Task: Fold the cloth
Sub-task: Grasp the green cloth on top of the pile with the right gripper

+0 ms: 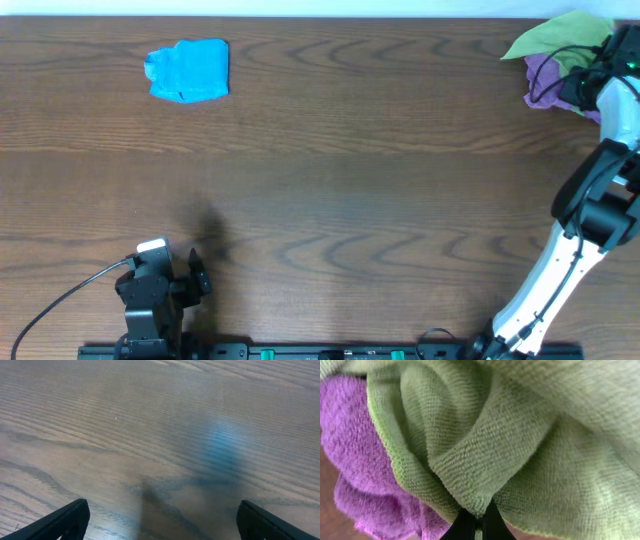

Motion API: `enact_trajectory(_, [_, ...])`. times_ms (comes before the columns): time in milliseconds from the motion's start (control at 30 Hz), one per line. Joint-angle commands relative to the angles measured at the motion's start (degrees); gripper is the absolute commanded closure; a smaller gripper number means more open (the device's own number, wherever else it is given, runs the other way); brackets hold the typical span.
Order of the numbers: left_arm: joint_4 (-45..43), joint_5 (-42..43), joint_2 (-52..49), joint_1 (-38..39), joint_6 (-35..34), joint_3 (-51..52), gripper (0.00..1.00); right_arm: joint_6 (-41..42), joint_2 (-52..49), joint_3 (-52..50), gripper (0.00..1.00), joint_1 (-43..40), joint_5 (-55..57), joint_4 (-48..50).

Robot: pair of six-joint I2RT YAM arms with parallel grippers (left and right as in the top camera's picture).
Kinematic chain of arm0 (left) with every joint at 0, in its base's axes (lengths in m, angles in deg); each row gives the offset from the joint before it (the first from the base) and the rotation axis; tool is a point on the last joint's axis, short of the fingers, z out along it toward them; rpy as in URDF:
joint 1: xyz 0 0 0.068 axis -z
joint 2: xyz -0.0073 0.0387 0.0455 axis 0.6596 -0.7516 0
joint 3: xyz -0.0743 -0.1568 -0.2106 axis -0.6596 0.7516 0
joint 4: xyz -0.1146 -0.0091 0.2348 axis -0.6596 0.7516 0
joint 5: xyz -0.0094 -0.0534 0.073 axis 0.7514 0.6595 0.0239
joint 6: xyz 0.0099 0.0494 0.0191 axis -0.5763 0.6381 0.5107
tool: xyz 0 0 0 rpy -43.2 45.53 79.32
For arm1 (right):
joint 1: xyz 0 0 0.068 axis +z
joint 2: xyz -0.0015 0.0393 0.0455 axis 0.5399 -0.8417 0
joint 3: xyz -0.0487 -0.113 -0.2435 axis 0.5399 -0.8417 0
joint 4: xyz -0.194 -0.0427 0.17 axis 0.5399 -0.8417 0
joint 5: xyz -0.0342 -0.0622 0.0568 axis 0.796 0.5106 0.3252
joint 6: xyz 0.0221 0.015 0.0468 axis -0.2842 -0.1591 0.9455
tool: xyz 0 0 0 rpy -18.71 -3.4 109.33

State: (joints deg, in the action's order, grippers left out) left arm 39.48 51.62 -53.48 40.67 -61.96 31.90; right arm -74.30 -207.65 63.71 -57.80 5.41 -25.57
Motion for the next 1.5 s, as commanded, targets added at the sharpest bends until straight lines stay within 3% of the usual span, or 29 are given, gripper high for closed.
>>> enact_trajectory(0, [2.23,0.22,0.35,-0.13,0.42,2.05,0.05,1.2,-1.25,0.72,0.98,2.93,-0.24,-1.7])
enact_trajectory(467, [2.23,0.22,0.35,-0.13,0.42,2.05,0.05,1.16,5.79,0.79,0.98,12.85,0.57,-4.74])
enact_trajectory(933, [2.23,0.22,0.35,-0.13,0.42,2.05,0.05,-2.08,8.59,1.92,0.98,12.5,5.95,-2.86])
enact_trajectory(1000, [2.23,0.22,0.35,-0.13,0.39,2.05,0.05,-2.08,8.59,1.92,0.89,12.13,5.77,-2.99])
enact_trajectory(1067, [2.23,0.22,0.35,-0.13,0.39,2.05,0.05,-2.05,8.59,1.92,0.85,11.58,5.77,-2.82])
enact_trajectory(1100, [2.23,0.22,0.35,-0.13,0.42,2.05,0.05,-2.05,8.59,1.92,0.78,11.23,5.44,-2.8])
enact_trajectory(1133, [2.23,0.22,0.35,-0.13,0.42,2.05,0.05,-2.05,8.59,1.92,0.79,10.91,4.79,-2.84])
enact_trajectory(1167, [2.23,0.22,0.35,-0.13,0.42,2.05,0.05,-2.03,8.59,1.92,0.96,10.49,3.96,-2.86])
enact_trajectory(1200, [2.25,0.22,0.35,-0.13,0.42,2.05,0.05,-1.75,8.59,1.92,0.98,10.12,3.41,-2.86])
enact_trajectory(1467, [2.23,0.22,0.35,-0.13,0.39,2.05,0.05,-1.62,8.59,1.97,0.98,8.35,0.44,-2.6])
